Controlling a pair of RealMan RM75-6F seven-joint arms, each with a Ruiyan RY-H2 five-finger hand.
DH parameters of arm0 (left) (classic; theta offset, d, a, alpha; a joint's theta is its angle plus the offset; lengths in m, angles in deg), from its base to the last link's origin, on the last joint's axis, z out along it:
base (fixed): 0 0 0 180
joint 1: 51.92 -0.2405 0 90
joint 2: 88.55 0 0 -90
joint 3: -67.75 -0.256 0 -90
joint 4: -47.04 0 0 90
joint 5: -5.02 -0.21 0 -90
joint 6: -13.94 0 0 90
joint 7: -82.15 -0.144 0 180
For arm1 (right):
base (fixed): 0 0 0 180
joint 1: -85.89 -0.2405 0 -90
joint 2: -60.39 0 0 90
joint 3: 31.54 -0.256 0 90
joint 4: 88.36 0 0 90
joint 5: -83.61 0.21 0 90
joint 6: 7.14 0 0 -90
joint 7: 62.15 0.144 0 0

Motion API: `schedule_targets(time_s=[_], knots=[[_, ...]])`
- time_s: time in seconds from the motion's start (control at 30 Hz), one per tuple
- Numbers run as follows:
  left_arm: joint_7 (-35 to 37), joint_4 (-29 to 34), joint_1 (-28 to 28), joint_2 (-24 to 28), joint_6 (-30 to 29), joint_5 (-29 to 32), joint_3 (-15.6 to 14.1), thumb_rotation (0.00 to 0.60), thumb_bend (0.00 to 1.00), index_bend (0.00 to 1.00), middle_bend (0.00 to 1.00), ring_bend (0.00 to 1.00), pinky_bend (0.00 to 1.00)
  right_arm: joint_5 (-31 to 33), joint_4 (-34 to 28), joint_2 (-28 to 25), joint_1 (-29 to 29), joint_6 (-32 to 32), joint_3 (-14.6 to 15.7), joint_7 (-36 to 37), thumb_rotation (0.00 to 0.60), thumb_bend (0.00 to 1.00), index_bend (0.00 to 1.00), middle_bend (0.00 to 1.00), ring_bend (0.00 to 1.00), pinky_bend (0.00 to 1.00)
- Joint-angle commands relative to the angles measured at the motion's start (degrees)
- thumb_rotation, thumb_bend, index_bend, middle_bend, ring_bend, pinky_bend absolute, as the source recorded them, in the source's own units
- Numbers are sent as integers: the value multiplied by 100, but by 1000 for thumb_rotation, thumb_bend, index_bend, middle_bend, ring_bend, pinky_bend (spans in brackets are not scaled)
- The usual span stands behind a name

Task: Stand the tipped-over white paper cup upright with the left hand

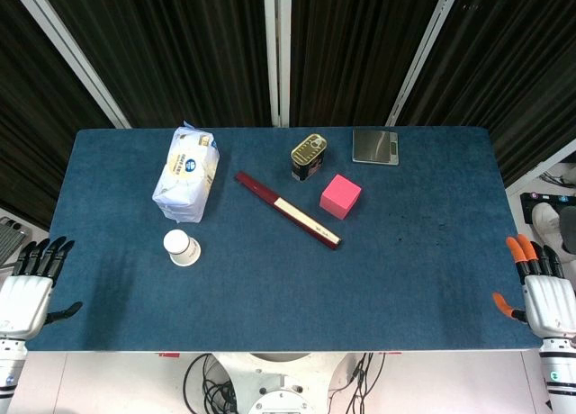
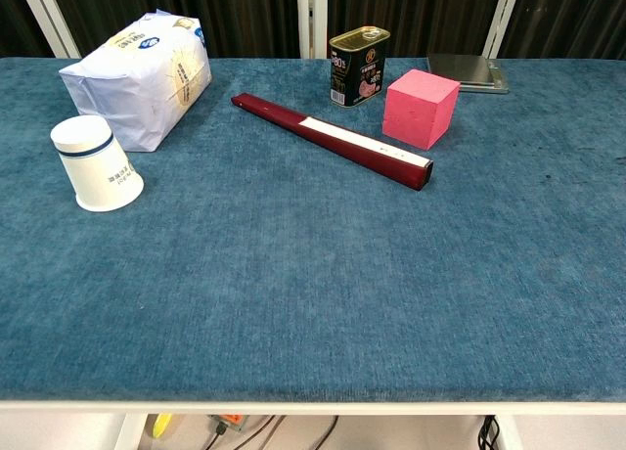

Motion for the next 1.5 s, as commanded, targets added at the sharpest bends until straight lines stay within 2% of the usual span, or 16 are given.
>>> schedule_targets(time_s=[0.03, 0.37, 0.53, 0.67, 0.8, 0.97, 1.07, 1.23, 1.5], knots=[[30, -34, -8, -23, -9, -4, -3, 600, 57, 26, 31, 0, 0, 2, -9, 7, -15, 24, 2, -25, 600, 172, 0, 0, 0, 0], [-47, -64, -9, -88, -24, -34, -6, 600, 56, 26, 31, 0, 0, 44, 52, -15, -2, 26, -19, 97, 600, 172, 0, 0, 0, 0], [-237, 118, 40, -4, 19, -23, 33, 600, 57, 26, 32, 0, 3, -55, -68, -89, 2, -36, -4, 71, 600, 172, 0, 0, 0, 0], [-328, 413, 262, 100, 283, -197, 20, 600, 56, 26, 31, 0, 5, -29, -55, -133, 11, -55, -29, 133, 600, 172, 0, 0, 0, 0], [-1006, 804, 611, 141, 585, -424, 118, 600, 57, 25, 31, 0, 14, -33, -35, -170, 7, -19, -18, 222, 600, 172, 0, 0, 0, 0], [-1718, 1274, 1100, 43, 1198, -414, 285, 600, 56, 24, 31, 0, 22, -1, -41, -259, 13, -93, -99, 335, 600, 172, 0, 0, 0, 0], [-1981, 1485, 1463, -2, 1743, -212, 418, 600, 57, 20, 31, 0, 30, -28, -97, -309, 4, -104, -108, 353, 600, 171, 0, 0, 0, 0], [-2552, 1540, 2024, -151, 2648, 488, 635, 600, 57, 16, 31, 0, 45, -76, -164, -334, -19, -97, -101, 329, 600, 172, 0, 0, 0, 0], [-3358, 1275, 2518, -443, 3192, 1353, 742, 600, 58, 15, 31, 0, 46, 20, -121, -307, -40, -18, -117, 365, 600, 172, 0, 0, 0, 0]])
